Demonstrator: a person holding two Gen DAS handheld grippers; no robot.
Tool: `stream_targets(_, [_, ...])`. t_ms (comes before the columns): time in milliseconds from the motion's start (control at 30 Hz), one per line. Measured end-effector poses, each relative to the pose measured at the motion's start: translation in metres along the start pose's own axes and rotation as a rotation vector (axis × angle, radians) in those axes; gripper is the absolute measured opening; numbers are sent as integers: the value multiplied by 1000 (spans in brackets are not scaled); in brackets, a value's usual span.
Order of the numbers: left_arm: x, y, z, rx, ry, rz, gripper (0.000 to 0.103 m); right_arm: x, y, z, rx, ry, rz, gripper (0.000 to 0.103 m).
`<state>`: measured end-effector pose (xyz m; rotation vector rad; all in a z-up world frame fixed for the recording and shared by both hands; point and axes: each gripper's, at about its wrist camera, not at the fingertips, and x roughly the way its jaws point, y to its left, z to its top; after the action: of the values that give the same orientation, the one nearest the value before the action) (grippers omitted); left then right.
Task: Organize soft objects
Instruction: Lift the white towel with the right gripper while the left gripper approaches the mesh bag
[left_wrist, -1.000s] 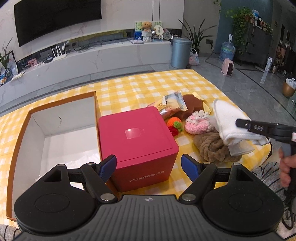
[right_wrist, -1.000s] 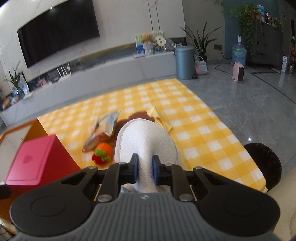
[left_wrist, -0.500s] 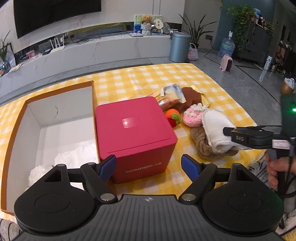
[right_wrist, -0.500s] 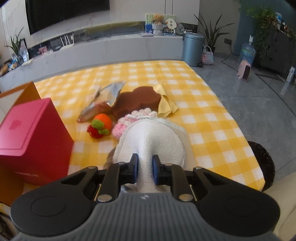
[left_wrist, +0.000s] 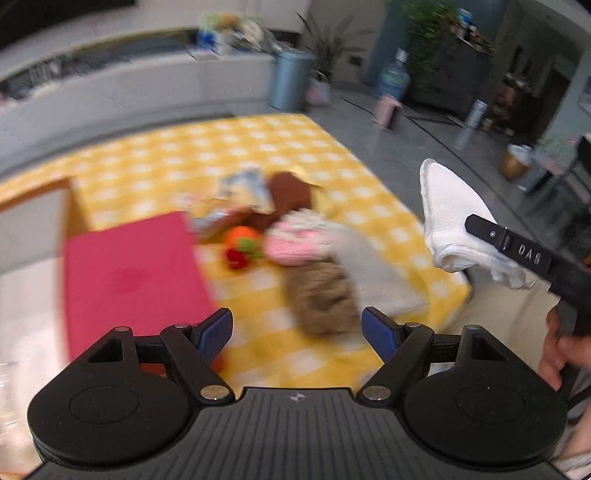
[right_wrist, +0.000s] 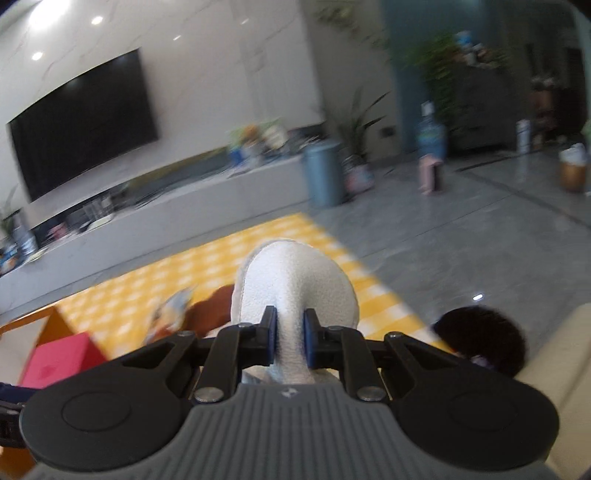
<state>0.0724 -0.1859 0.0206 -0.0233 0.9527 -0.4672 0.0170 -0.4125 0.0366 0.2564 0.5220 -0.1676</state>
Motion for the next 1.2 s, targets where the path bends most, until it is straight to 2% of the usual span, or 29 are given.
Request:
stream_targets(200, [62, -23, 23, -99, 130, -68, 94, 0, -25, -3, 78, -14, -64, 13])
stream_targets(300, [85, -33, 28, -100, 160, -75, 94, 2, -36, -5, 106, -8, -65, 13])
stream_targets(433, [108, -55, 34, -63, 173, 14, 94, 3, -48, -10, 125, 6, -84, 13])
stream_targets(533, [120, -73, 35, -11, 153, 23, 94, 4, -59, -13, 157, 12, -95, 13])
stream_targets(700, [148, -88, 37, -69, 167, 112, 94, 4, -73, -19, 185, 25, -120, 13])
stream_targets(833, [163, -103, 40, -29, 133, 234, 95, 5, -82, -21, 211, 37, -121, 13])
stream_targets(967, [178, -117, 37, 55, 133, 335, 95, 7, -85, -22, 221, 37, -107, 13])
stream_targets(1000, [179, -119, 35, 78, 129, 357, 92, 6, -86, -24, 222, 37, -107, 13])
stream_targets(1033, [178, -122, 33, 106, 127, 379, 76, 6, -87, -24, 224, 37, -108, 13])
stream_targets(1067, [177, -124, 32, 126, 122, 387, 67, 6, -88, -25, 227, 37, -109, 13])
stream_targets(1100, [172, -123, 31, 128, 111, 368, 63, 6, -89, -25, 232, 37, -109, 13])
stream_targets(1200, [156, -117, 33, 104, 101, 303, 30, 7, -90, -25, 238, 42, -115, 13])
